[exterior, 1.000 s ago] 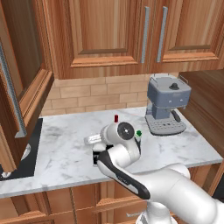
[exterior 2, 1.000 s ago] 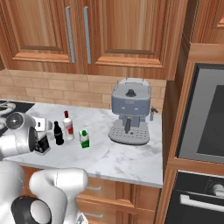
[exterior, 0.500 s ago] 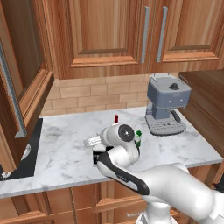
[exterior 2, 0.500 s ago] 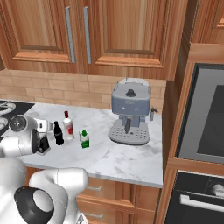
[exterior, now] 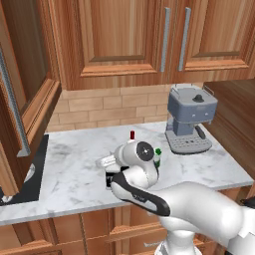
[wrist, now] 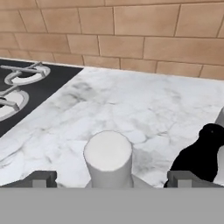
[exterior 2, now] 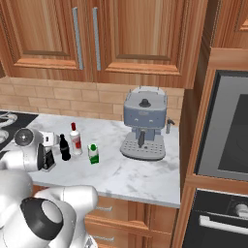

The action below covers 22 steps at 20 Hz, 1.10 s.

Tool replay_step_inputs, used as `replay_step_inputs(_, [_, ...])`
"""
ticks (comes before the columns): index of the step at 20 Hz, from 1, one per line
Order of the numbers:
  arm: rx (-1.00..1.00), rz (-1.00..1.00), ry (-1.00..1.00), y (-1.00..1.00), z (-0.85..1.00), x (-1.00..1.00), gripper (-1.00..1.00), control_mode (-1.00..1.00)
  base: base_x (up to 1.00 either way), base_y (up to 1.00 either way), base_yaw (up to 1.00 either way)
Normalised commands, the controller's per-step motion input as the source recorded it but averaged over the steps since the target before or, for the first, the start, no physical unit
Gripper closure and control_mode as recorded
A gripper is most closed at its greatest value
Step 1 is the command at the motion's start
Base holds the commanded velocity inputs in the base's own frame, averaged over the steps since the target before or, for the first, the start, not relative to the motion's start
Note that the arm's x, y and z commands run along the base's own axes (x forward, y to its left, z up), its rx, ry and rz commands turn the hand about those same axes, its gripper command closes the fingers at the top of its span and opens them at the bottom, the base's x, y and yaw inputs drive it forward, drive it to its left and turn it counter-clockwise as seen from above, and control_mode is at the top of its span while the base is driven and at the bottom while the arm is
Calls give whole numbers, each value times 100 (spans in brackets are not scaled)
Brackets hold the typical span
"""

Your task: Sort all alcoholic drinks to one cabinet, and non-alcoholic drinks to the other.

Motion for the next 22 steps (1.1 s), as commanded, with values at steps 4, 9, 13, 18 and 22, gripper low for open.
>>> replay_step_inputs(4, [0,4,0,10,-12,10,100,-100,0,0,0])
replay_step_inputs(9, [0,5,0,5,-7,13,100,-100,0,0,0])
replay_step_inputs(13, [0,5,0,4,-7,12,100,-100,0,0,0])
replay_step_inputs(18, [0,5,-1,2,-3,0,100,-100,0,0,0])
replay_step_inputs(22, [0,0,0,0,-1,-2,100,-100,0,0,0])
